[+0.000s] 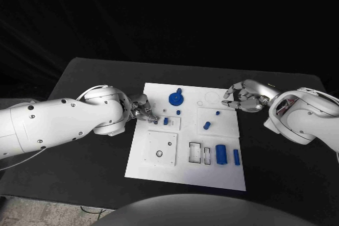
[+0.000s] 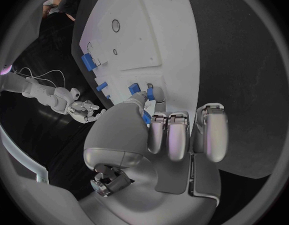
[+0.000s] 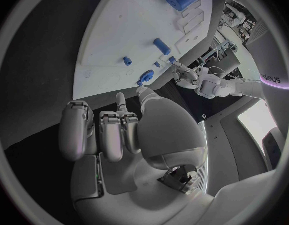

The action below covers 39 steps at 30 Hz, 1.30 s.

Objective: Assemble the parts on the task board

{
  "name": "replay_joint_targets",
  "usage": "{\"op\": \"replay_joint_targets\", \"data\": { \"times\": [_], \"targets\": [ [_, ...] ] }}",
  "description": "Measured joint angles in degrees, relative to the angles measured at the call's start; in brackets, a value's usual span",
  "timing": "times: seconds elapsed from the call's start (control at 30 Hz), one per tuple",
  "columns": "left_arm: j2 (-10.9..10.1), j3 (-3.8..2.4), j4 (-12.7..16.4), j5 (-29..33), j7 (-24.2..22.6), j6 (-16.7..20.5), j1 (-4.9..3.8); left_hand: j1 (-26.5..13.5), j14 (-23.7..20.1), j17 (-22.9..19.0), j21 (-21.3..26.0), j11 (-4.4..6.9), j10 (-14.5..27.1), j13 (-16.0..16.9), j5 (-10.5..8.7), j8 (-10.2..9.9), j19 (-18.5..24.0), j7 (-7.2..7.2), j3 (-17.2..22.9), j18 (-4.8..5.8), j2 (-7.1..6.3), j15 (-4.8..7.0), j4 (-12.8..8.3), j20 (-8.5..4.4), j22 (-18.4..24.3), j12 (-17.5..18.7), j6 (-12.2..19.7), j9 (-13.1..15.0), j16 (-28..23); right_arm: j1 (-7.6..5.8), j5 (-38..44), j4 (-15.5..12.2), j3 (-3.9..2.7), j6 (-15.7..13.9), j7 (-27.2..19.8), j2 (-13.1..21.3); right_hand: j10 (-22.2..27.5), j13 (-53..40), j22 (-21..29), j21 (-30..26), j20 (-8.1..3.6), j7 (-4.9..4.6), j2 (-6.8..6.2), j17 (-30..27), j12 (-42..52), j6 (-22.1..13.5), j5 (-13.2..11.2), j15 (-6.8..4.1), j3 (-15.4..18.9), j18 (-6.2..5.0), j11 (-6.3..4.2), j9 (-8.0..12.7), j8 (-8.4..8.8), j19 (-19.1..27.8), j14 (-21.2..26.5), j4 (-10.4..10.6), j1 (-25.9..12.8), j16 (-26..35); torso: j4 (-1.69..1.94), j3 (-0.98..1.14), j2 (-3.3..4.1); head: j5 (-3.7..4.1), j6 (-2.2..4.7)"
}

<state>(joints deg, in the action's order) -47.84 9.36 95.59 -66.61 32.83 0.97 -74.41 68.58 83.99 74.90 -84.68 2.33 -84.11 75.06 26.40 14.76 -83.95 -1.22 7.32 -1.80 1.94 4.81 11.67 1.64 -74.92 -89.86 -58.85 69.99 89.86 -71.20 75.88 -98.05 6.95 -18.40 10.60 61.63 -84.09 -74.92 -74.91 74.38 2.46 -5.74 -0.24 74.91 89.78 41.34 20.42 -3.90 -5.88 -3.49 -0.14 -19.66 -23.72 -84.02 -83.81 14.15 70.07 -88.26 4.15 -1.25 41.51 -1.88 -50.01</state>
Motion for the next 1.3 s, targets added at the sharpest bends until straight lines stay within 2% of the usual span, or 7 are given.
{"op": "replay_joint_targets", "data": {
  "times": [0.33,0.6,0.93,1.2,1.3],
  "targets": [
    [0.14,0.68,-0.13,-1.14,-0.61,0.07,-0.29,-0.02,0.0,0.05,0.0,0.0,0.0,0.0,-0.33,0.13,0.0,0.0,0.15,0.01,-0.02,0.0,-0.15,0.0,0.01,0.0,-0.02,0.03,0.0,0.0,-0.15,0.04,0.0,0.25,0.01,0.0,0.0,0.0,0.0,0.0,0.0,0.0,0.0,0.0,0.0,0.0,0.56,0.0,-0.16,0.0,0.0,0.12,0.01,0.0,0.0,-0.16,0.45,0.0,0.01,-0.03,0.0,-0.15,0.0],
    [0.01,0.81,0.21,-1.75,-0.93,0.24,-0.31,0.57,0.0,0.04,-0.01,0.0,0.0,0.0,-0.34,0.01,0.0,-0.01,0.95,0.0,-0.52,0.0,-0.63,0.0,0.01,0.0,-0.02,0.19,0.0,0.02,-0.3,0.07,0.0,0.52,0.1,0.0,0.0,0.01,0.01,-0.22,0.21,0.18,0.3,0.0,0.0,0.17,1.35,0.0,-0.72,0.0,0.0,0.36,0.01,0.22,0.0,-0.72,1.37,0.23,0.01,-0.05,0.02,-0.23,0.0],
    [-0.2,0.92,0.79,-2.02,-1.05,0.5,-0.25,0.94,0.0,0.03,-0.01,0.0,0.0,0.0,-0.61,0.0,0.0,-0.02,1.17,0.0,-0.28,0.0,-0.85,0.0,0.01,0.0,-0.02,0.25,0.0,0.06,-0.4,0.11,0.0,0.75,0.2,-0.04,0.0,0.01,0.01,-0.5,0.21,-0.03,0.31,-0.01,0.0,0.38,2.1,0.0,-1.11,0.0,0.0,0.5,0.01,0.21,0.0,-1.11,1.82,0.23,-0.02,-0.06,0.03,-0.31,0.0],
    [-0.59,0.96,1.34,-2.04,-1.06,0.51,-0.19,0.93,0.0,0.03,-0.01,0.0,0.0,0.0,-1.23,-0.05,0.0,-0.02,1.55,0.0,-0.29,0.0,-0.47,0.0,0.01,0.0,-0.02,0.24,0.0,0.11,-0.45,0.11,0.0,0.94,0.33,-0.02,0.0,0.01,-0.03,-0.5,0.21,-0.03,0.29,-0.01,0.0,0.38,2.43,0.2,-1.34,0.0,0.0,0.57,0.22,0.21,-0.21,-1.34,2.27,0.23,-0.05,-0.05,0.04,-0.28,0.0],
    [-0.63,0.97,1.4,-2.04,-1.01,0.47,-0.18,0.91,0.0,0.03,0.26,0.0,0.0,0.0,-2.3,-0.05,0.0,-0.02,1.81,0.01,-0.31,0.0,-0.21,0.0,0.02,0.0,-0.01,0.24,0.0,0.13,-0.45,0.11,0.0,1.01,0.38,-0.02,0.0,0.01,-0.04,-0.72,0.21,-0.03,0.29,-0.01,0.0,0.38,2.43,0.2,-1.38,0.0,0.0,0.63,0.22,0.21,-0.21,-1.38,2.27,0.22,-0.07,-0.05,0.04,-0.27,0.0]
  ]
}}
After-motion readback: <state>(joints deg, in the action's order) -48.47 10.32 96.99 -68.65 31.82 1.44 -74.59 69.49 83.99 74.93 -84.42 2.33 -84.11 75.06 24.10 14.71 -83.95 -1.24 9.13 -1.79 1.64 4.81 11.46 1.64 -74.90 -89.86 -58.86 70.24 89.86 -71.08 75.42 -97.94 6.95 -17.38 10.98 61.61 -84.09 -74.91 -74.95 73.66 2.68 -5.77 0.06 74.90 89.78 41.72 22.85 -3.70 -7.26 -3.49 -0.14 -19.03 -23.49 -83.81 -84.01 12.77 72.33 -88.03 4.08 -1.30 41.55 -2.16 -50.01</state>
